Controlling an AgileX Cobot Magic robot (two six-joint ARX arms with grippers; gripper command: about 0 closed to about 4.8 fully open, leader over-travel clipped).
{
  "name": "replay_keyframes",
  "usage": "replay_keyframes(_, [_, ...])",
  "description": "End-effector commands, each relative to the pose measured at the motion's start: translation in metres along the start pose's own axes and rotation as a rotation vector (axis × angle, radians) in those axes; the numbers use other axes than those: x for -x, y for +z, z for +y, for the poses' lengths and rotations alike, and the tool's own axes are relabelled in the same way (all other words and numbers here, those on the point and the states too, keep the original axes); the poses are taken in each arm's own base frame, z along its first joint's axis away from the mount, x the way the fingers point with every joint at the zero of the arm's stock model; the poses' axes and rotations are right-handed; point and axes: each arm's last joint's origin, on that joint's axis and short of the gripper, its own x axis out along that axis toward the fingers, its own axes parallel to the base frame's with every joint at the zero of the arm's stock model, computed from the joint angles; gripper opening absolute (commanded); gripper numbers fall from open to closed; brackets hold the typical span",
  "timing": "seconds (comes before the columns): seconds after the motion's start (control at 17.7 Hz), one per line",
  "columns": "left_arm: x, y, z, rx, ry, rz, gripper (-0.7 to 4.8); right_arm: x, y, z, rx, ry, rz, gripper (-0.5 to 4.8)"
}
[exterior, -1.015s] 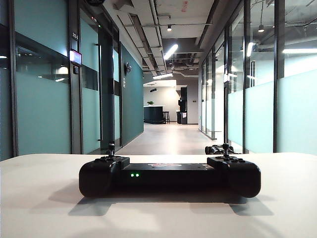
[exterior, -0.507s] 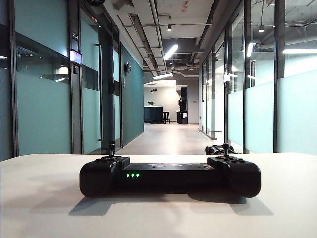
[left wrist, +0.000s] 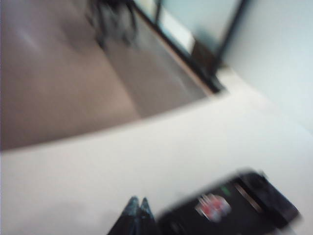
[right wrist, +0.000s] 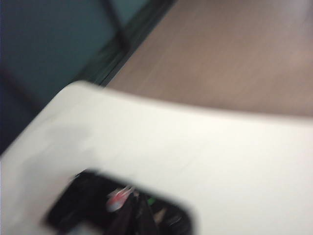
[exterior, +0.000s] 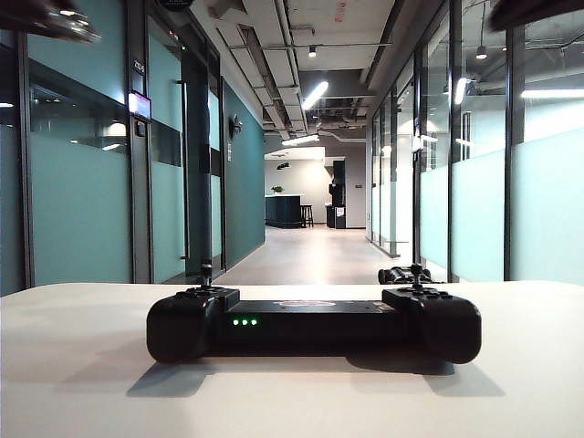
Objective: Push the left joystick on the remote control sitting on the white table forward to make the robot dog walk in a straight line until it approaches the door.
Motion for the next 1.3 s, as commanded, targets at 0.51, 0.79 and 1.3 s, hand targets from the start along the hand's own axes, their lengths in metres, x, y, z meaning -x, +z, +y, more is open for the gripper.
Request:
replay_keyframes(0.51, [-0.017, 0.034, -0.010, -0.010, -0.065, 0.030, -0.06, -0.042, -0.010, 0.021, -0.069, -0.102, 0.462, 0.00])
replay_keyframes(0.79, [-0.018, 0.034, -0.010, -0.009, -0.066, 0.031, -0.05, -0.065, -0.024, 0.020, -0.089, -0.083, 0.612, 4.20])
replay_keyframes(1.3, [-0.017, 0.034, -0.011, -0.009, -0.089, 0.034, -0.06, -0.095, -0.046, 0.016, -0.108, -0.156, 0.763, 4.20])
